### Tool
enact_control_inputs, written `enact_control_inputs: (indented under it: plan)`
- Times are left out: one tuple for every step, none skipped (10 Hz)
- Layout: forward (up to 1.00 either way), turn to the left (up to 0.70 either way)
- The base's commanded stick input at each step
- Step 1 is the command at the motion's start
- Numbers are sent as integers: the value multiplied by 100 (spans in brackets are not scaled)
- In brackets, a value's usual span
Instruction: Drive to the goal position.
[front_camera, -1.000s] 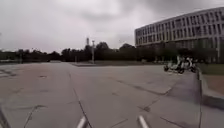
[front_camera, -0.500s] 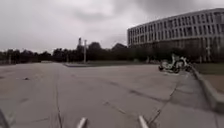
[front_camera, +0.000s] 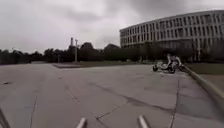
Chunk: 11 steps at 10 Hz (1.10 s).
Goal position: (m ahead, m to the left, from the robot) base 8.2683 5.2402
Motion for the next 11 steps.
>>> enact_control_inputs:
  plan:
    - [100,-17]
    - [100,-28]
    - [100,-3]
    - [100,-14]
    - [100,-19]
    - [100,-23]
    - [100,-28]
    - [100,-34]
    - [100,-16]
    - [100,-8]
    - [100,-21]
